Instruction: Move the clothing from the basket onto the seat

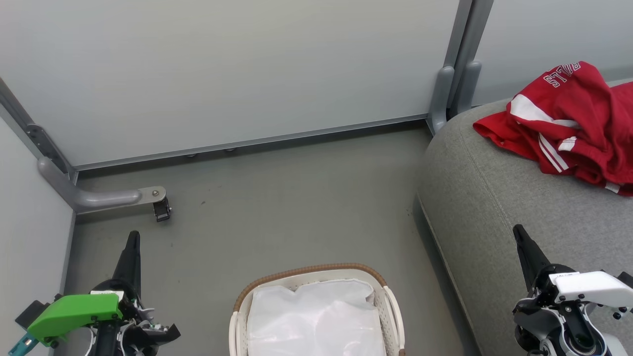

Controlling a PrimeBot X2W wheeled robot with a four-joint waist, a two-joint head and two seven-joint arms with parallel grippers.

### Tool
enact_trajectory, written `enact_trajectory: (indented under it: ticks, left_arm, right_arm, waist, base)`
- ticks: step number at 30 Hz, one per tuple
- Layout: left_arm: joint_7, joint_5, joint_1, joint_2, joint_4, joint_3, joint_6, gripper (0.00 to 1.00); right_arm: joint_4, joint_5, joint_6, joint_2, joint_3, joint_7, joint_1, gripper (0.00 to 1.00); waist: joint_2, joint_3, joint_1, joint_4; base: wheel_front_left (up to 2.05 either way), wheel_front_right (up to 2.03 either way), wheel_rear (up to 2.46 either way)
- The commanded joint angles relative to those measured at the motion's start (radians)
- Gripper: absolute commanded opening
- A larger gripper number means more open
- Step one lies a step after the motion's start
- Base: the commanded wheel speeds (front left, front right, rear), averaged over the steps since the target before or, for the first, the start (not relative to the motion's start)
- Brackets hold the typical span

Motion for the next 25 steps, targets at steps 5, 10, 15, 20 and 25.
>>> enact_trajectory:
  ticks: [5, 10, 15, 20, 25]
  left_arm:
    - [0.004, -0.015, -0.014, 0.005, -0.003, 0.004, -0.007, 0.0]
    - [0.004, -0.015, -0.014, 0.005, -0.003, 0.004, -0.007, 0.0]
    - [0.004, -0.015, -0.014, 0.005, -0.003, 0.004, -0.007, 0.0]
    - [0.004, -0.015, -0.014, 0.005, -0.004, 0.004, -0.007, 0.0]
    - [0.004, -0.015, -0.014, 0.005, -0.004, 0.004, -0.007, 0.0]
  right_arm:
    - [-0.004, 0.016, 0.0, -0.003, -0.006, 0.006, -0.009, 0.0]
    - [-0.004, 0.014, 0.0, -0.002, -0.007, 0.008, -0.009, 0.0]
    - [-0.004, 0.013, 0.0, -0.001, -0.008, 0.009, -0.009, 0.0]
    - [-0.004, 0.012, 0.0, -0.001, -0.008, 0.01, -0.009, 0.0]
    - [-0.004, 0.011, 0.0, 0.0, -0.009, 0.011, -0.009, 0.0]
  waist:
    - [0.0, 0.0, 0.0, 0.0]
    - [0.0, 0.0, 0.0, 0.0]
    - [0.0, 0.0, 0.0, 0.0]
    - [0.0, 0.0, 0.0, 0.0]
    - [0.0, 0.0, 0.0, 0.0]
  base:
    - [0.0, 0.0, 0.0]
    - [0.0, 0.0, 0.0]
    - [0.0, 0.0, 0.0]
    - [0.0, 0.0, 0.0]
    - [0.0, 0.0, 0.0]
